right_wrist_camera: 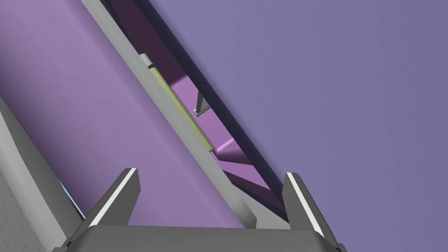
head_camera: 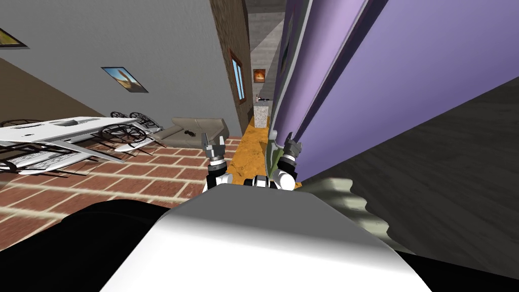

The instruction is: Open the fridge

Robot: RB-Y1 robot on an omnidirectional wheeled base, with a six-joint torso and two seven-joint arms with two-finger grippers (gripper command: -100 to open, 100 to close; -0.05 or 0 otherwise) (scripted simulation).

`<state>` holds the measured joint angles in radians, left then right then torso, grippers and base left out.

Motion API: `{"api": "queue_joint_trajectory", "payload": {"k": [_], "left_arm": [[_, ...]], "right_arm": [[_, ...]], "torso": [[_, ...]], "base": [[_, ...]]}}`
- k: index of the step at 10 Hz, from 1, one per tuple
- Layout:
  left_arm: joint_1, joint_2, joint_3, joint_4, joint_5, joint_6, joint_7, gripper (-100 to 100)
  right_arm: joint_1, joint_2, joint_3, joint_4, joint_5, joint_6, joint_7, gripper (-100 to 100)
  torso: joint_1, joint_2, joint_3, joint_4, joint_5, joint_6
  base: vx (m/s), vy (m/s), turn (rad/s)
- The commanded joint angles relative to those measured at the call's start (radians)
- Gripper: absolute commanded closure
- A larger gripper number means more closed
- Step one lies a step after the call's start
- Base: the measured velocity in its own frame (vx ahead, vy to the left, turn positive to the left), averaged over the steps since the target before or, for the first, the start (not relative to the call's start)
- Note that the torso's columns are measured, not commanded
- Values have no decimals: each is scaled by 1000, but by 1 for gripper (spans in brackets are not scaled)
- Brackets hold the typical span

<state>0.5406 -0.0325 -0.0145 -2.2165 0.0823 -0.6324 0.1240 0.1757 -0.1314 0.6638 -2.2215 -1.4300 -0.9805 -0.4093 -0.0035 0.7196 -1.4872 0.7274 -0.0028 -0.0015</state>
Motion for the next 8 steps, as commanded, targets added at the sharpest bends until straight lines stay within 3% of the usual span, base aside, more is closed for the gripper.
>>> {"api": "queue_joint_trajectory", "payload": {"k": [1, 8], "left_arm": [[0, 0, 0, 0, 0, 0, 0, 0], [0, 0, 0, 0, 0, 0, 0, 0]], "right_arm": [[-18, 9, 26, 26, -68, -15, -17, -100], [-63, 21, 106, 41, -240, -50, -67, -100]], "torso": [[0, -4, -2, -2, 0, -1], [-3, -11, -6, -7, -1, 1]], "base": [[-2, -14, 51], [2, -16, 67]]}}
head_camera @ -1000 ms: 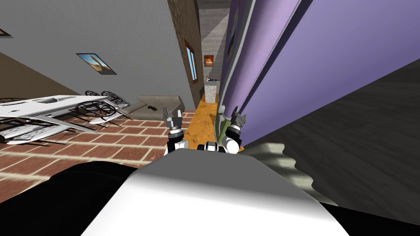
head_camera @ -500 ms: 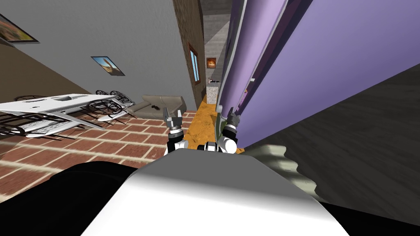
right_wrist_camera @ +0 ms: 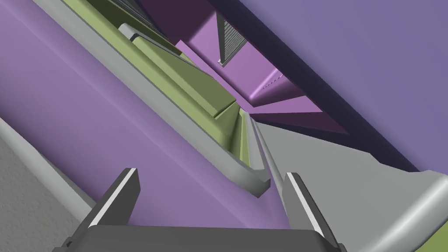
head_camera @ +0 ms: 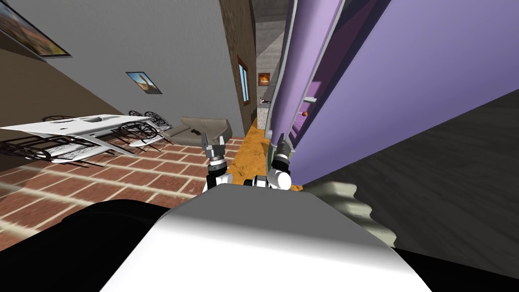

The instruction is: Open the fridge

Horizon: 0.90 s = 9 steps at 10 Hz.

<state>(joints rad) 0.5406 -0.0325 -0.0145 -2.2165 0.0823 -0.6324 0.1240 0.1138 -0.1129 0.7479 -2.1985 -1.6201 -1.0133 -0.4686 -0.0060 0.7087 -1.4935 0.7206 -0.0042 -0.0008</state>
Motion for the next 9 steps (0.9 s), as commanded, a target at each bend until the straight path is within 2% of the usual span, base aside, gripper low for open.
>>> {"api": "queue_joint_trajectory", "payload": {"k": [1, 2, 5, 7, 8, 9], "left_arm": [[0, 0, 0, 0, 0, 0, 0, 0], [0, 0, 0, 0, 0, 0, 0, 0], [0, 0, 0, 0, 0, 0, 0, 0], [0, 0, 0, 0, 0, 0, 0, 0], [0, 0, 0, 0, 0, 0, 0, 0], [0, 0, 0, 0, 0, 0, 0, 0]], "right_arm": [[-10, 4, 37, 20, -79, -25, -18, -100], [-10, 4, 37, 20, -86, -25, -18, -100], [-29, 6, 73, 23, -163, -42, -40, -100], [-35, 7, 85, 24, -190, -48, -47, -100], [-44, 12, 87, 17, -174, -36, -48, -100], [-59, 6, 88, -8, -194, -49, -19, -100]], "torso": [[0, -1, 0, 0, 0, 0], [0, 1, 0, 1, 0, 0], [-1, 2, 1, 2, 1, 1], [-1, 2, 2, 1, 0, 2], [-1, 2, 1, 2, 0, 2], [-1, 5, 3, 5, 1, 2]], "base": [[2, -22, 91], [7, -14, 54], [5, -18, 69], [1, -10, 48], [-22, 4, 14], [18, 20, 43]]}}
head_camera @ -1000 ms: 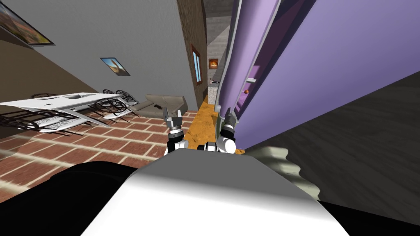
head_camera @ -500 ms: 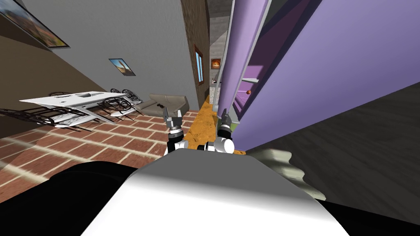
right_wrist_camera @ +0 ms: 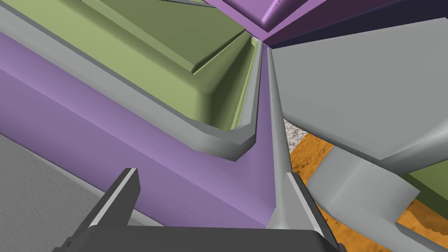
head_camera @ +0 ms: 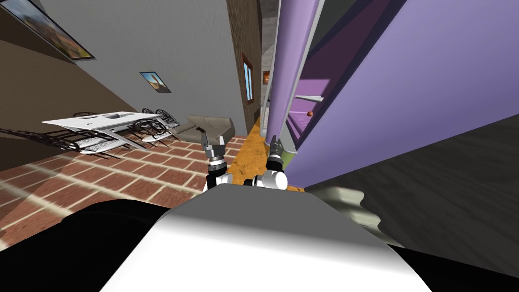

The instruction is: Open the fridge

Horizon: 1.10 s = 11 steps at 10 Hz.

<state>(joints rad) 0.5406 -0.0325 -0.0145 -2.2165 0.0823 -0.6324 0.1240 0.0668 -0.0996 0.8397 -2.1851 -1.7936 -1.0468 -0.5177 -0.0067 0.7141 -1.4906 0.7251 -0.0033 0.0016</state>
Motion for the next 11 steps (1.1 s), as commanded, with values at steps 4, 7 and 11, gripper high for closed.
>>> {"api": "queue_joint_trajectory", "payload": {"k": [4, 7, 11], "left_arm": [[0, 0, 0, 0, 0, 0, 0, 0], [0, 0, 0, 0, 0, 0, 0, 0], [0, 0, 0, 0, 0, 0, 0, 0]], "right_arm": [[-7, -3, 10, -14, -8, -3, 18, 100], [-15, 19, -21, 3, 16, -16, 20, 100], [-22, 41, -53, 20, 36, -34, 26, 100]], "torso": [[-2, 6, 3, 5, 0, 1], [9, 6, 2, 7, 3, -1], [1, 3, 0, 9, 2, 0]], "base": [[-15, 9, -6], [44, 187, -32], [77, 252, -34]]}}
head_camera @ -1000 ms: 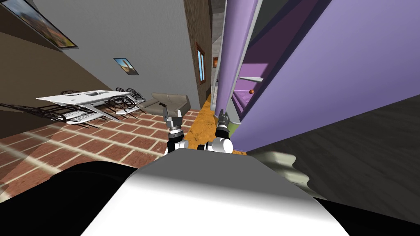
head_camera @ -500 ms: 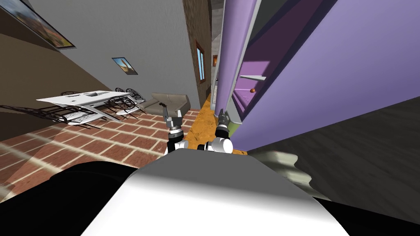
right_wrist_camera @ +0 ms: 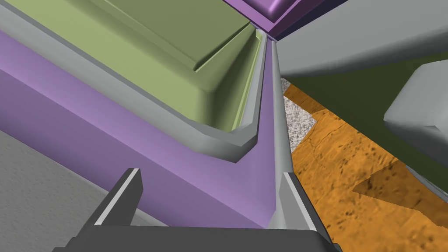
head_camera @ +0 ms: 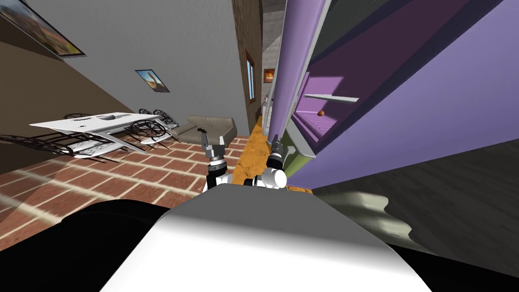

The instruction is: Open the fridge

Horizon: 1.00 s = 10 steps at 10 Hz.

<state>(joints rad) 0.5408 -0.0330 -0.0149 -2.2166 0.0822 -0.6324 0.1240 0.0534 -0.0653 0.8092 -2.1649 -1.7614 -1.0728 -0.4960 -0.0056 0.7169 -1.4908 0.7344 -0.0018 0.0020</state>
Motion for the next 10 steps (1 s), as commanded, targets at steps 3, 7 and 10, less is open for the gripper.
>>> {"api": "queue_joint_trajectory", "payload": {"k": [3, 7, 10], "left_arm": [[0, 0, 0, 0, 0, 0, 0, 0], [0, 0, 0, 0, 0, 0, 0, 0], [0, 0, 0, 0, 0, 0, 0, 0]], "right_arm": [[-15, 29, -55, 16, 25, -26, 10, 100], [-26, 62, -104, 42, 56, -53, 18, 100], [26, 67, -119, -6, 82, -1, -3, 100]], "torso": [[-5, -2, -2, 1, -1, 2], [-4, 6, 4, 1, -1, 2], [-10, 16, 11, 1, -3, 0]], "base": [[99, 291, -41], [103, 314, -48], [114, 213, -57]]}}
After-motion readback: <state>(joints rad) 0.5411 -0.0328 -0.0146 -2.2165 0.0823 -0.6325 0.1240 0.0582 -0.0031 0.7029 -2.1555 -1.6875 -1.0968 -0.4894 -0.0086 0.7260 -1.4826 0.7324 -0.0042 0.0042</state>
